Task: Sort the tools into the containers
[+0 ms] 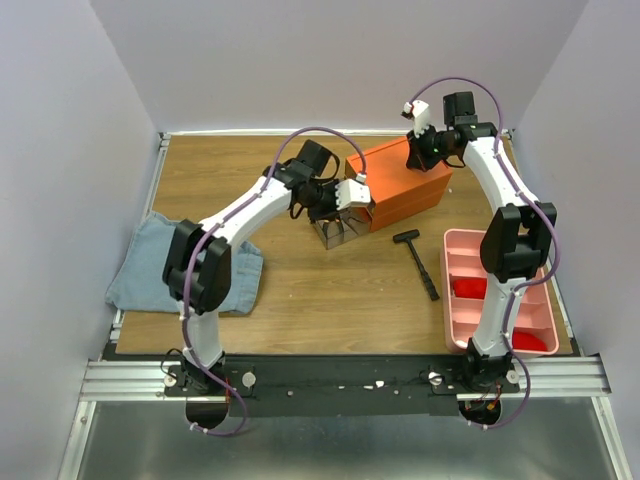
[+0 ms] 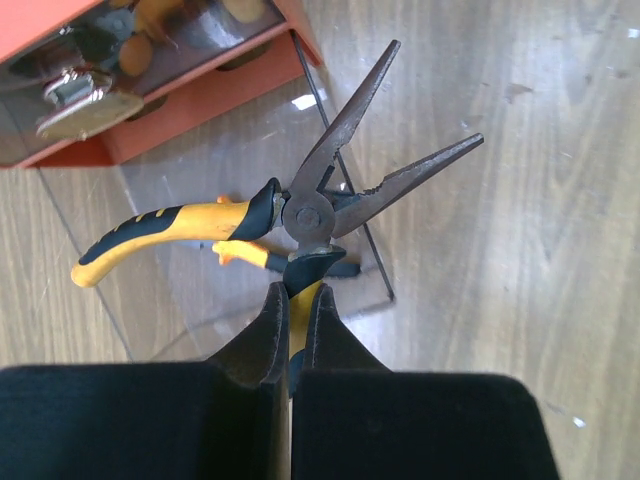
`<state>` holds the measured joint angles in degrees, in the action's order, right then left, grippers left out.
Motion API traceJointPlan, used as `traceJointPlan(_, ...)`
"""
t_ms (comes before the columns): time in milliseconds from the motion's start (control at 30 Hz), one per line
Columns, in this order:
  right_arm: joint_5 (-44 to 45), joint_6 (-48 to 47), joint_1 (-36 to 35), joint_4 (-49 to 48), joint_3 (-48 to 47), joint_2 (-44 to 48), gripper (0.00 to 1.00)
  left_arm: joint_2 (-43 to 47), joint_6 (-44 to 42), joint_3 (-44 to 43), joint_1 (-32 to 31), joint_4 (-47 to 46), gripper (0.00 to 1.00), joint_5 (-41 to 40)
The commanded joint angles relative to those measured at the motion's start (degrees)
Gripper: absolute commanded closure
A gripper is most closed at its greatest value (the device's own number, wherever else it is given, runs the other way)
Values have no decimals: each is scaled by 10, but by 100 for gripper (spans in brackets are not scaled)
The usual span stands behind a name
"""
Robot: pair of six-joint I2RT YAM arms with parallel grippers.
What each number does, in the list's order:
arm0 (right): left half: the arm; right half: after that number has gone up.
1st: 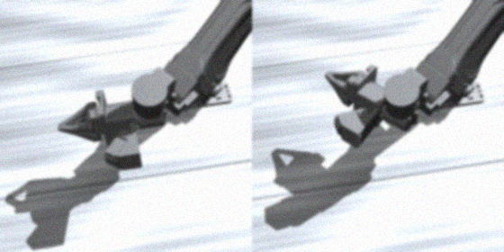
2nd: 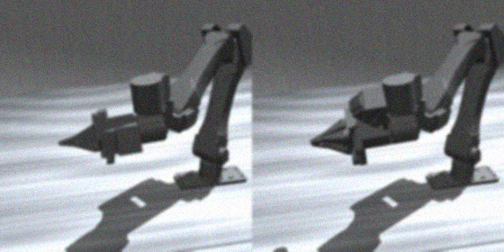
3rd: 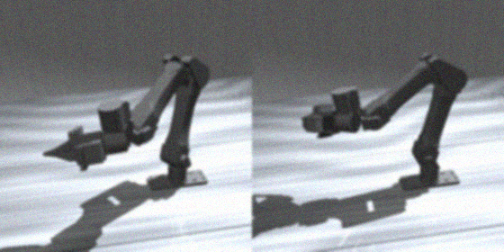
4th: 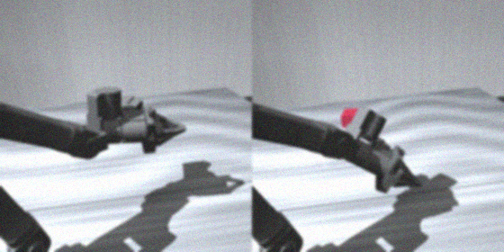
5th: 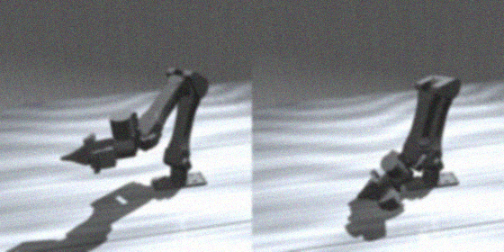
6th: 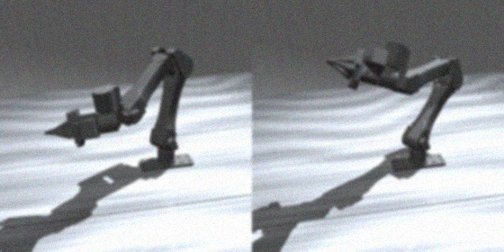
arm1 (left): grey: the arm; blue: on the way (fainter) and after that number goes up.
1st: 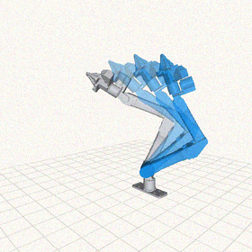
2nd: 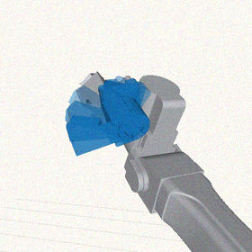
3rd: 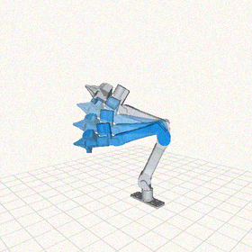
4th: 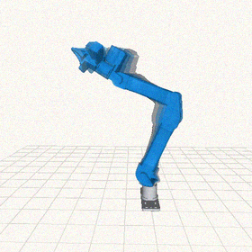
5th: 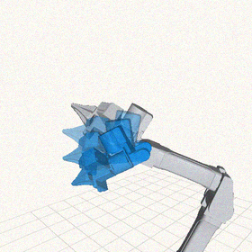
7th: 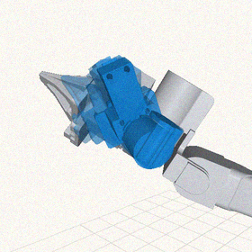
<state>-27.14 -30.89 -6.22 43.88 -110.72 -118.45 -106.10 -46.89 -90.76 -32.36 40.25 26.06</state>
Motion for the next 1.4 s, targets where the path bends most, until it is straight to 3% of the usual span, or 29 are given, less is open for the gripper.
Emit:
traceJointPlan(0, 52, 1, 5, 157, 50, -64, 99, -73, -14, -49, -1, 1, 100, -15)
traceJointPlan(567, 58, 2, 6, 156, 63, -70, 99, -195, -3, -133, 0, -62, 93, -58)
traceJointPlan(667, 58, 3, 5, 155, 67, -70, 99, -201, 22, -137, 1, -80, 72, -92)
traceJointPlan(800, 60, 1, 6, 158, 70, -69, 99, -143, 62, -87, 5, -115, 57, -133)
traceJointPlan(967, 62, -2, 5, 160, 66, -69, 99, -33, 101, -39, 12, -139, 51, -118)
traceJointPlan(1133, 54, -1, 5, 162, 69, -70, 99, 84, 224, 64, 13, -197, 43, -111)
traceJointPlan(1167, 54, -1, 5, 162, 71, -70, 99, 93, 245, 82, 13, -203, 44, -113)
traceJointPlan(1233, 56, -1, 5, 162, 74, -69, 99, 119, 280, 152, 21, -212, 65, -92)
traceJointPlan(1300, 57, -2, 5, 162, 77, -64, 99, 136, 294, 213, 31, -218, 100, -70)
traceJointPlan(1367, 59, -4, 5, 162, 81, -62, 99, 143, 305, 248, 37, -236, 100, -38)
